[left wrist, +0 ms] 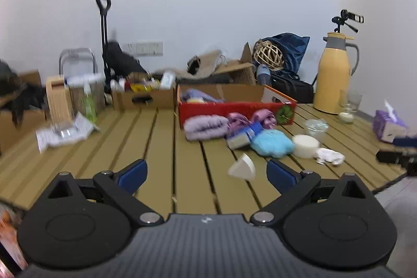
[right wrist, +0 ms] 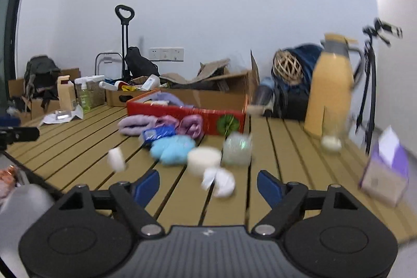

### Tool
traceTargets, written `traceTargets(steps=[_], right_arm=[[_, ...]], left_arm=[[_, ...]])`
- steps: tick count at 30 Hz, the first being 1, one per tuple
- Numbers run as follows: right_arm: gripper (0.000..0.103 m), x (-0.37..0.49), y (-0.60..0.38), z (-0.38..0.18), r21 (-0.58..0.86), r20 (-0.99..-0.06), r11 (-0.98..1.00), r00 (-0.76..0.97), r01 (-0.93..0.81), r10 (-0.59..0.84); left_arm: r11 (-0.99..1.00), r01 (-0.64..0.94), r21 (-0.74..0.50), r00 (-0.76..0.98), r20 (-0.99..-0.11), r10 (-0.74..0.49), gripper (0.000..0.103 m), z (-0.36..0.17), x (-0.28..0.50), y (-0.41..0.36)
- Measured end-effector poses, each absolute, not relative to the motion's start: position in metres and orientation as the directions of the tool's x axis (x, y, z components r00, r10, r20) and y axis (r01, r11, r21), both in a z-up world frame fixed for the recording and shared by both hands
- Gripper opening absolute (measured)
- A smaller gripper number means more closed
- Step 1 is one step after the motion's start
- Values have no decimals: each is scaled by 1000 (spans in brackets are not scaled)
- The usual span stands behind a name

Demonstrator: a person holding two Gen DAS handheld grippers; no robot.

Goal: Organize soft objects
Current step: 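Move the right gripper back over the table toward the white cloth, then close the right gripper on the white crumpled cloth and lift it, then carry the white cloth into the cardboard box and open the right gripper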

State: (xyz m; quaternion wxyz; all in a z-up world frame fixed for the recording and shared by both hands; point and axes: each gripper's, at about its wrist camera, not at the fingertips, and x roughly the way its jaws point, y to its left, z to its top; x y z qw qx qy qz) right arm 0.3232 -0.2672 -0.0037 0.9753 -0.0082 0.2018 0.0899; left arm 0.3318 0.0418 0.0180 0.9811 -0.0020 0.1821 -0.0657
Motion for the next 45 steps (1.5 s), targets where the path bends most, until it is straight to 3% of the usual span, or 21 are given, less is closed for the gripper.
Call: traceTargets(steps=[8, 13, 20, 22, 23, 24, 25, 27, 32, 39, 45], right_arm=[[80, 328, -268, -11, 62, -397, 982, 898, -177, 187], [69, 374, -267, -27, 105, -444, 981, 876, -161, 191], [62, 457, -264, -53, 113, -538, 990, 833, -81, 130], [59, 470, -261, -56, 102, -545, 991, 829, -81, 124], [53, 475, -259, -58, 94, -550, 992, 827, -80, 119], [41, 480, -257, -61, 84, -559, 993, 821, -82, 115], [37, 484, -256, -63, 77, -569, 993, 815, -85, 114], [29, 487, -256, -67, 66, -577, 995, 810, -80, 103], [16, 481, -257, -68, 42, -573, 994, 813, -101, 107], [13, 449, -265, -45, 98, -541, 982, 820, -159, 187], [13, 509, -293, 26, 202, -417, 937, 841, -284, 345]], left_arm=[[987, 162, -21, 912, -378, -158, 98, 8, 347, 25], [980, 201, -11, 887, -422, -187, 79, -11, 388, 4], [976, 218, 17, 852, -491, -182, 69, -37, 457, -20], [975, 223, 1, 839, -510, -192, 60, -41, 469, -19], [974, 228, -8, 832, -518, -199, 56, -43, 472, -19], [970, 241, -21, 821, -529, -216, 45, -46, 476, -18], [968, 250, -33, 810, -540, -228, 37, -47, 478, -18], [969, 243, -38, 806, -547, -224, 33, -51, 481, -17], [969, 241, -56, 810, -538, -232, 28, -50, 477, -14], [945, 285, -159, 828, -456, -326, 27, -17, 464, -2], [891, 348, -292, 793, -415, -446, 28, 49, 563, 14]])
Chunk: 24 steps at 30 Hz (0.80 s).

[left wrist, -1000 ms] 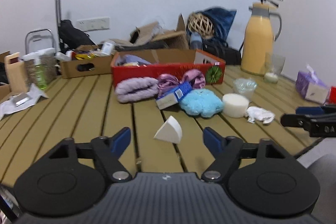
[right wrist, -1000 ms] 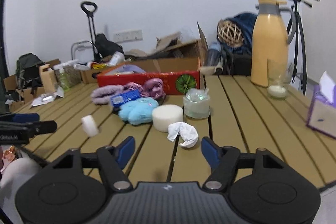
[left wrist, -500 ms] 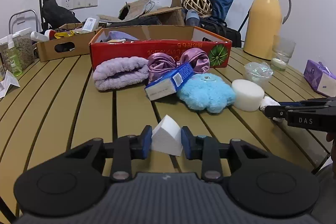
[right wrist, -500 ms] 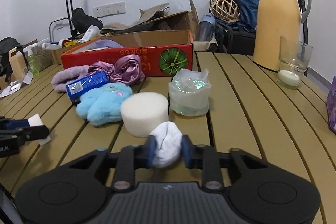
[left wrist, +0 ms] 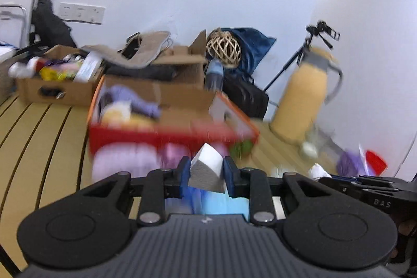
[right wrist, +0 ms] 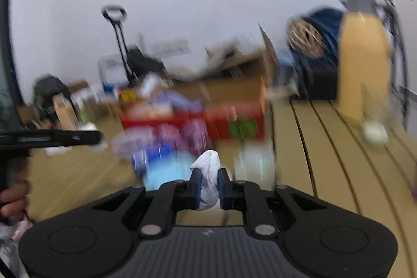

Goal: Organize soft objects
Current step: 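Carry the white cloth into the cardboard box and open the right gripper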

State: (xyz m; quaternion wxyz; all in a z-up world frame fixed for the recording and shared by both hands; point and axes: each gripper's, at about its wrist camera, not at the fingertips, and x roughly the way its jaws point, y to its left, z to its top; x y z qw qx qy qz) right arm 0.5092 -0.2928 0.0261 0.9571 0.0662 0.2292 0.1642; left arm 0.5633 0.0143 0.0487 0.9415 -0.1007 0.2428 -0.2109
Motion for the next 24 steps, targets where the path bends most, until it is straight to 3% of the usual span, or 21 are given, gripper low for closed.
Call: traceTargets(steps=[3, 6, 9, 12, 14, 18, 24], right_arm=[[14, 603, -291, 56, 215, -420, 922, 821, -323, 386], [14, 716, -274, 64, 238, -509, 912, 757, -335, 410], [14, 804, -259, 49, 175, -611, 940, 716, -292, 336], [19, 861, -249, 23, 63, -682, 970, 700, -233, 212], [26, 885, -244, 10, 10, -716, 975, 679, -221, 161], [42, 892, -251, 2, 6, -713, 985, 690, -173, 125], [42, 869, -269, 30, 68, -670, 984, 723, -166, 168]], left_arm=[[898, 369, -238, 767, -469, -439, 28, 77, 657, -4], [922, 326, -208, 719, -578, -385, 28, 75, 755, -26], [945, 274, -181, 676, -662, -323, 29, 52, 834, -53], [966, 249, -66, 658, -721, -219, 33, 21, 886, -78], [964, 263, -30, 627, -755, -194, 41, 2, 906, -82], [969, 243, -46, 644, -740, -196, 60, -3, 911, -71], [969, 242, -58, 673, -709, -211, 60, 33, 881, -57]])
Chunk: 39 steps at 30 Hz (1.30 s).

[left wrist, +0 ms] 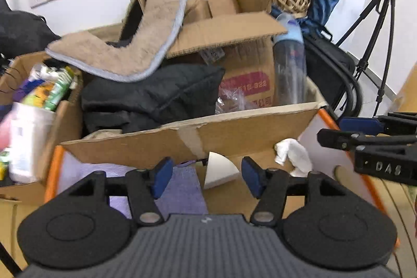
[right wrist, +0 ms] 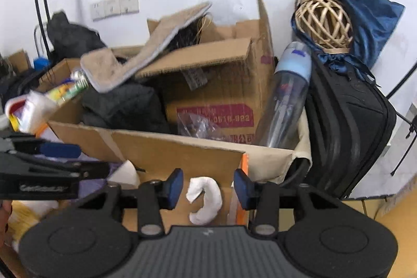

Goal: Organize soft objects
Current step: 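Carry the white cloth into the cardboard box and open the right gripper, then move both grippers back over the soft items on the table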

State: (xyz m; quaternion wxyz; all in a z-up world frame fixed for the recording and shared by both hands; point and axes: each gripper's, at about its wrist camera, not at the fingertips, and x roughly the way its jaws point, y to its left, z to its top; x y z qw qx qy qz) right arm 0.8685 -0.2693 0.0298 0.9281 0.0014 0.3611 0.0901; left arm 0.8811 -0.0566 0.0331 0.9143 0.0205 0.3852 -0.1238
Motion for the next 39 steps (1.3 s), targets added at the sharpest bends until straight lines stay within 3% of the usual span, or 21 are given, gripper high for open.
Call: traceTargets(steps=[4, 6, 11, 13, 19, 22, 26, 29, 33, 39], right_arm=[[46, 825, -278, 76, 52, -637, 981, 750, -189, 179], [55, 792, -285, 105, 38, -609, 979, 772, -201, 182], [58, 697, -303, 152, 23, -538, 973, 817, -232, 207], [63, 648, -305, 156, 26, -506, 965, 829, -259, 236], [75, 495, -291, 127, 16, -385, 928, 854, -373, 350], [76, 434, -280, 103, -21, -349, 928, 872, -373, 343], [88, 364, -263, 65, -47, -302, 950, 911, -309, 282], [88, 328, -256, 38, 15, -315, 963, 913, -267, 258], [88, 306, -249, 23, 50, -358, 951, 884, -304, 301], [88, 305, -250, 23, 57, -341, 957, 895, -286, 288]], left_arm=[[964, 263, -25, 709, -673, -211, 63, 78, 834, -49], [965, 264, -4, 738, -643, -205, 64, 105, 798, -41], [963, 267, -38, 813, -527, -246, 74, 155, 690, -17], [961, 274, -30, 844, -471, -255, 81, 162, 633, -8], [967, 252, -27, 918, -308, -248, 86, 134, 473, 13], [982, 189, -16, 940, -286, -185, 86, 108, 416, 17], [986, 164, 13, 948, -280, -154, 92, 75, 354, 19], [988, 148, -41, 941, -302, -154, 93, 54, 321, 24], [985, 164, -53, 931, -323, -172, 93, 50, 309, 27], [984, 168, -58, 934, -310, -178, 93, 48, 315, 27]])
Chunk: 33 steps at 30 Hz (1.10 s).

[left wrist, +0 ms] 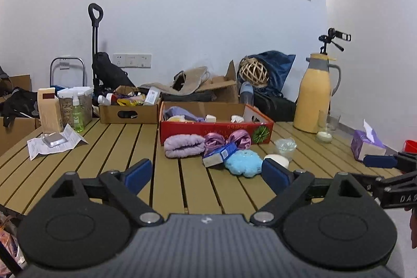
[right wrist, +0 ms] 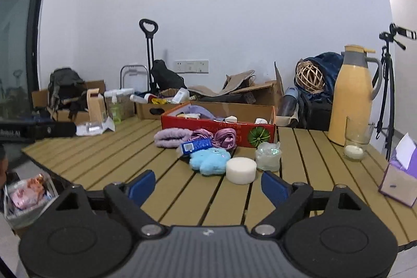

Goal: Organize soft objects
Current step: 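Move both grippers back over the soft items on the table, then close both grippers together on the blue tissue pack and lift it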

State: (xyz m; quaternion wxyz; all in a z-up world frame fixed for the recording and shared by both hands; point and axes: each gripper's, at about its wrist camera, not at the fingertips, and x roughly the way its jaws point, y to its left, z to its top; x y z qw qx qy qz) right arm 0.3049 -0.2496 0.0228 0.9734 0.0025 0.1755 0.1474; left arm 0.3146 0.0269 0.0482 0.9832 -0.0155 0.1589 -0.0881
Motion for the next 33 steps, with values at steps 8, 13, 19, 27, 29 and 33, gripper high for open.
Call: traceTargets(steps=[8, 13, 19, 27, 29, 33], right_arm=[[82, 364, -266, -6, 206, -402, 948, 862, -244, 309], [70, 431, -266, -12, 301, -430, 911, 813, -282, 393], [57, 535, -238, -14, 318, -440, 884, 773, -343, 458], [38, 634, -211, -43, 453, -505, 827, 669, -332, 545], [30, 636, -208, -53, 483, -512, 810, 643, -332, 569], [28, 620, -208, -48, 487, -477, 799, 659, -353, 582]], left_arm=[[979, 160, -128, 885, -421, -200, 89, 16, 375, 15], [960, 177, -219, 847, -463, -262, 68, 4, 441, 6], [905, 121, -409, 774, -532, -344, 58, -19, 529, 4], [815, 101, -571, 742, -503, -443, 40, -54, 582, 22], [796, 97, -597, 739, -493, -460, 38, -58, 584, 29], [771, 125, -625, 749, -450, -486, 34, -54, 578, 39]])
